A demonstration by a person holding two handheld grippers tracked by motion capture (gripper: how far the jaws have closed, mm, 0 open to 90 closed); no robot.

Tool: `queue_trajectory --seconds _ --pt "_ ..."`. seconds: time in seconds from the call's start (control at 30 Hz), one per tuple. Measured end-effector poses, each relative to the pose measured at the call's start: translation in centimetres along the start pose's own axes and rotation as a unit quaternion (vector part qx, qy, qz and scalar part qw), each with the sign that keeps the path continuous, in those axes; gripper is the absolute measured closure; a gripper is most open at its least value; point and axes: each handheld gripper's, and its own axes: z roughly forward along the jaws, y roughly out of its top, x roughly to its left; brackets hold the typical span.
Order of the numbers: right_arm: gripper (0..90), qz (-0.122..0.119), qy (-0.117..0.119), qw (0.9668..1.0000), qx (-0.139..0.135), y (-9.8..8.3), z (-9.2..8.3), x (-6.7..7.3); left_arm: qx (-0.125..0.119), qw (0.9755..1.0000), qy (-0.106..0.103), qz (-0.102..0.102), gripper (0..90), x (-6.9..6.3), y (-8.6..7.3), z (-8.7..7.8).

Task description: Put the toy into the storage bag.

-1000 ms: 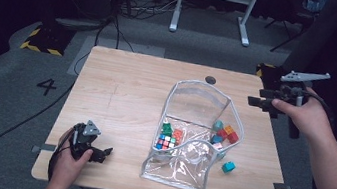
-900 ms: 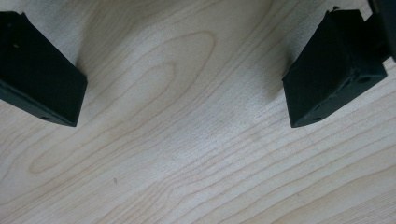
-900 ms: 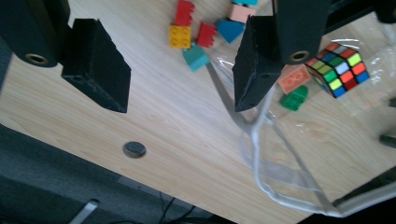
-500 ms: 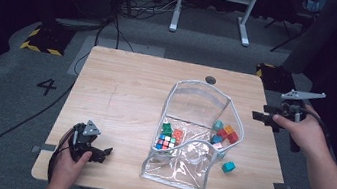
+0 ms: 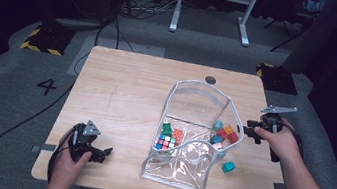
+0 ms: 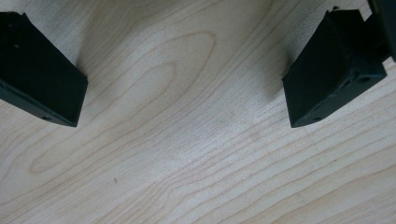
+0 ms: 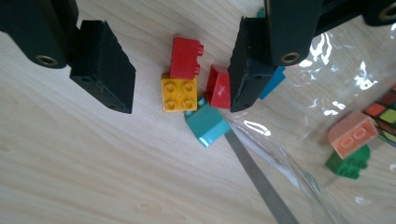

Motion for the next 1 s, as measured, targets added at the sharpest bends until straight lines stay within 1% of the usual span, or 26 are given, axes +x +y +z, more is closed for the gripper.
queue_trajectory --seconds 0.2,0.43,0.63,0.7,0.77,0.83,0.9,0.97,1.0 --pt "44.6 -0.003 -0.001 0.9997 0.026 -1.3 1.9 0.2 0.000 1.0000 0.000 0.000 0.0 0.0 0.0 0.0" --pt "47.4 -0.005 0.000 0.9993 0.037 -2.2 3.1 0.0 0.000 1.0000 0.000 0.000 0.0 0.0 0.0 0.0" --pt "52.9 -0.005 0.004 0.9989 0.046 -2.6 3.9 0.2 0.000 1.0000 0.000 0.000 0.0 0.0 0.0 0.0" --pt "57.9 -0.007 0.005 0.9986 0.052 -2.7 4.1 0.3 0.000 1.0000 0.000 0.000 0.0 0.0 0.0 0.0" --pt "63.0 -0.005 0.006 0.9981 0.061 -2.7 4.3 0.4 0.001 1.0000 0.000 0.000 0.0 0.0 0.0 0.0" --pt "67.9 -0.015 0.003 0.9977 0.066 -2.7 4.3 0.4 0.000 1.0000 0.001 0.000 0.0 0.0 0.0 0.0" --pt "68.5 -0.014 0.003 0.9977 0.066 -2.7 4.1 0.4 0.000 1.0000 0.001 0.000 0.1 0.0 0.0 0.0" --pt "68.6 -0.021 0.001 0.9975 0.067 -2.7 3.9 0.3 0.000 1.0000 0.001 0.000 0.0 0.0 0.0 0.0" --pt "68.7 -0.020 0.002 0.9976 0.066 -2.7 3.8 0.3 0.000 1.0000 0.001 0.000 0.1 0.0 0.0 0.0"
